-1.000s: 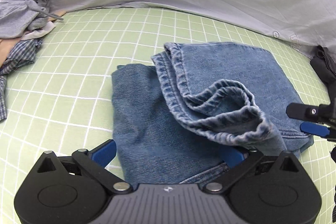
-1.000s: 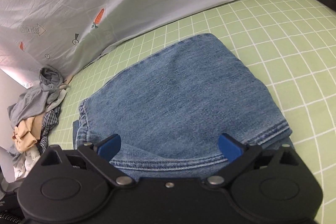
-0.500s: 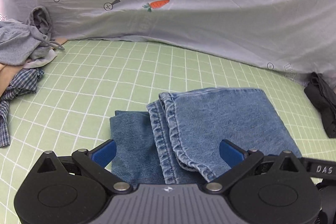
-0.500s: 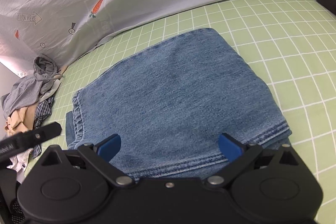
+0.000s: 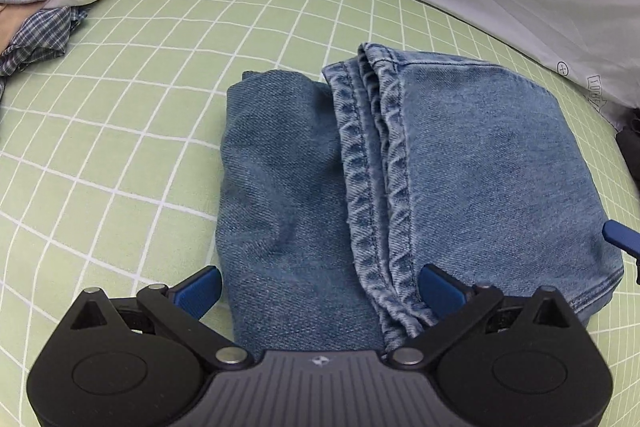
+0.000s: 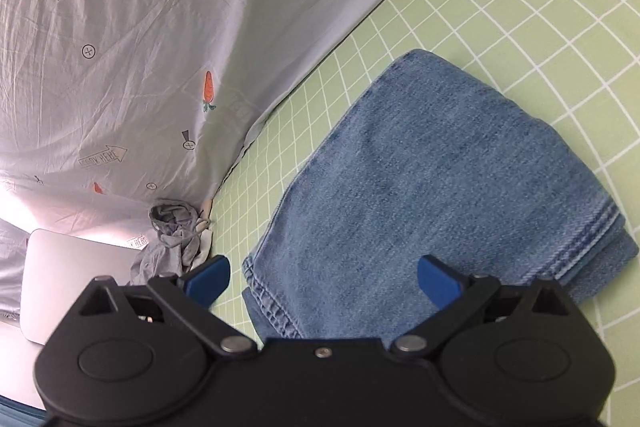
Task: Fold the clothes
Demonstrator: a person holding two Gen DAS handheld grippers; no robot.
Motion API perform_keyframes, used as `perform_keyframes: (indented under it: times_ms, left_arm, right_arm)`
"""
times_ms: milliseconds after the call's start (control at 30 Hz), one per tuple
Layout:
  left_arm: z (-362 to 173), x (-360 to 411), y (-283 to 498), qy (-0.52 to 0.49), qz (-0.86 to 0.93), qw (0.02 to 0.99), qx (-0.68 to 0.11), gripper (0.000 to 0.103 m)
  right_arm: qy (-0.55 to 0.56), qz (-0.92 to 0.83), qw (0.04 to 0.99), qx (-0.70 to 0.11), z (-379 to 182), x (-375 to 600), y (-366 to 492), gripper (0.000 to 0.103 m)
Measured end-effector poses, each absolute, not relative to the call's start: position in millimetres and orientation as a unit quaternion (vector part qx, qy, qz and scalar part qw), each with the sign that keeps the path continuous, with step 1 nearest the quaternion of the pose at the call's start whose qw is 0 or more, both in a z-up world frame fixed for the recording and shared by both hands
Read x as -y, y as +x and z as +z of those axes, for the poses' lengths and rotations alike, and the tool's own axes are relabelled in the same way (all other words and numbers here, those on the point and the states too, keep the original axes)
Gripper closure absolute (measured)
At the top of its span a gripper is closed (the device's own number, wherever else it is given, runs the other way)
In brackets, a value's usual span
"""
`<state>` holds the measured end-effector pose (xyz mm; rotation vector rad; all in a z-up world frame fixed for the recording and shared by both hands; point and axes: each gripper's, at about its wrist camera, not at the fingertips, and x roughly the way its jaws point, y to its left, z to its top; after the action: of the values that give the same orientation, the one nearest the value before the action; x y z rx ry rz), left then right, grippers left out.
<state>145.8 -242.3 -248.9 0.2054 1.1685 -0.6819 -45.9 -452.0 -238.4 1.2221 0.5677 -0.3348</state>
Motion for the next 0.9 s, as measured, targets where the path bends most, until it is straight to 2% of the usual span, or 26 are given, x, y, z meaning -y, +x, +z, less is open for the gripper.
perform_keyframes:
  times_ms: [300, 433, 667, 867, 900]
  left_arm:
    - [-251, 246, 145, 0.103, -0.318, 0.772, -0.54, 0.0]
    - [-251, 247, 145, 0.107, -0.321, 0.772, -0.538, 0.0]
    - [-251, 251, 146, 0.117, -0.327, 0.774, -0.529, 0.0]
    - [-252, 254, 147, 0.118, -0.337, 0.775, -0.521, 0.0]
    - [-252, 254, 147, 0.116, -0.338, 0.775, -0.52, 0.0]
  right_arm:
    - [0.562, -0.151, 0.764, -0.278, -241, 480, -33, 0.002]
    - [0.522, -0.179, 0.781, -0.291, -239, 501, -33, 0.002]
    - [0.416, -0.221, 0.802, -0.367, -258, 534, -30, 0.002]
    - [0.393, -0.188, 0.8, -0.412, -285, 537, -26, 0.001]
    - [0.39, -0.177, 0.804, -0.412, -286, 534, -25, 0.004]
